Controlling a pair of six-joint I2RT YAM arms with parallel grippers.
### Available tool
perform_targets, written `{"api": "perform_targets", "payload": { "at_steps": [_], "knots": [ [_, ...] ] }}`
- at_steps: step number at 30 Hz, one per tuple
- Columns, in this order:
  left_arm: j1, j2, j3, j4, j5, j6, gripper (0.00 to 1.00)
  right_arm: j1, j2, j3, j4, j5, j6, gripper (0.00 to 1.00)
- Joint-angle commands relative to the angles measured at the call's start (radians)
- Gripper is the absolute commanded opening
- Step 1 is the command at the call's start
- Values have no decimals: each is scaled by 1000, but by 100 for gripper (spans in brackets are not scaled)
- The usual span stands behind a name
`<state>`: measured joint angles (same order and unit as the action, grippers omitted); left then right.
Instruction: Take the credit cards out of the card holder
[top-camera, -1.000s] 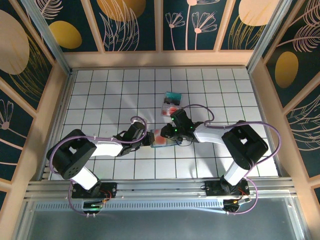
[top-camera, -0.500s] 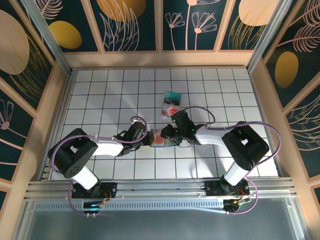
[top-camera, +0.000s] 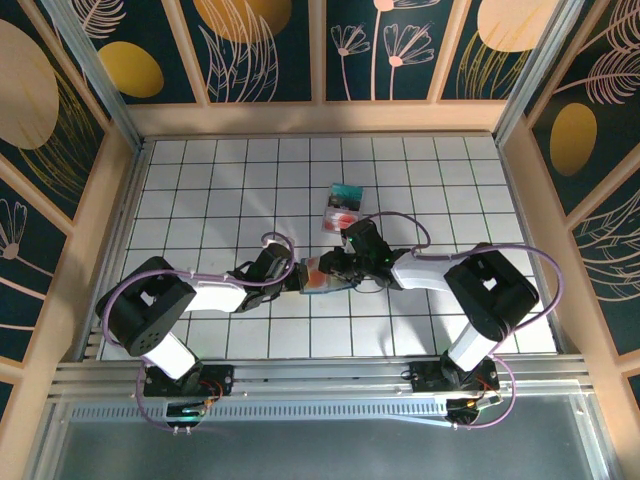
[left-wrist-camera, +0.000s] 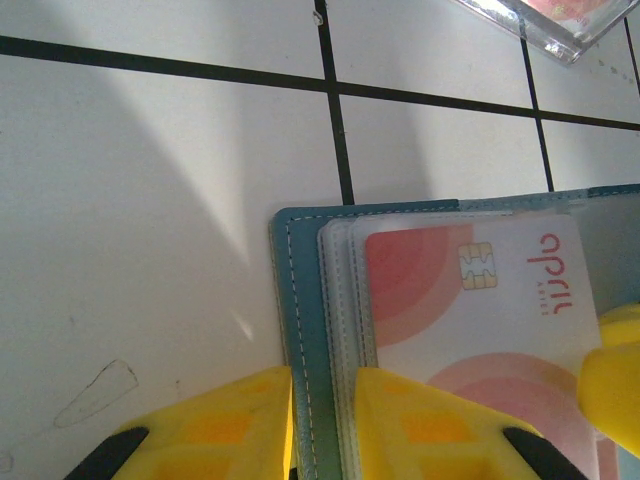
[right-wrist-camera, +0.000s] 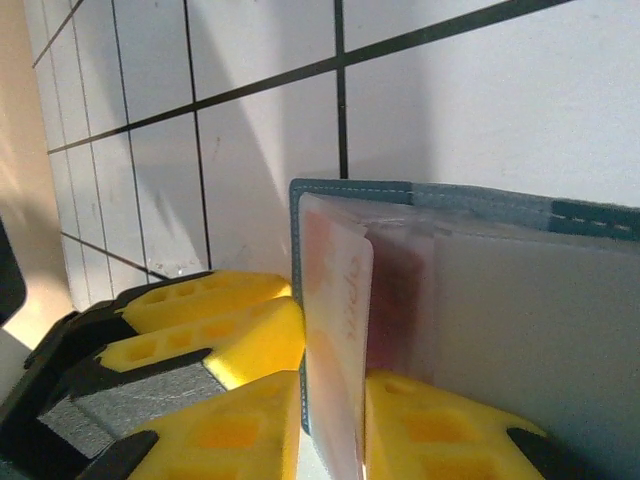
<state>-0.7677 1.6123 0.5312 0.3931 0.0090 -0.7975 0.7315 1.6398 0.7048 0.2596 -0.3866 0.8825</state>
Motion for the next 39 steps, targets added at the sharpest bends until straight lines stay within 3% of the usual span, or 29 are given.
{"api": "perform_targets", "payload": {
  "at_steps": [1, 19, 39],
  "knots": [
    [-5, 49, 16, 2, 41, -6, 23, 0, 21, 0, 94, -62, 19, 23],
    [-5, 65, 26, -40, 14, -25, 25, -57, -51, -70, 157, -136, 38, 13],
    [-4, 82, 26, -51, 2, -38, 24, -73, -83, -97, 159, -135, 40, 24]
  ]
}}
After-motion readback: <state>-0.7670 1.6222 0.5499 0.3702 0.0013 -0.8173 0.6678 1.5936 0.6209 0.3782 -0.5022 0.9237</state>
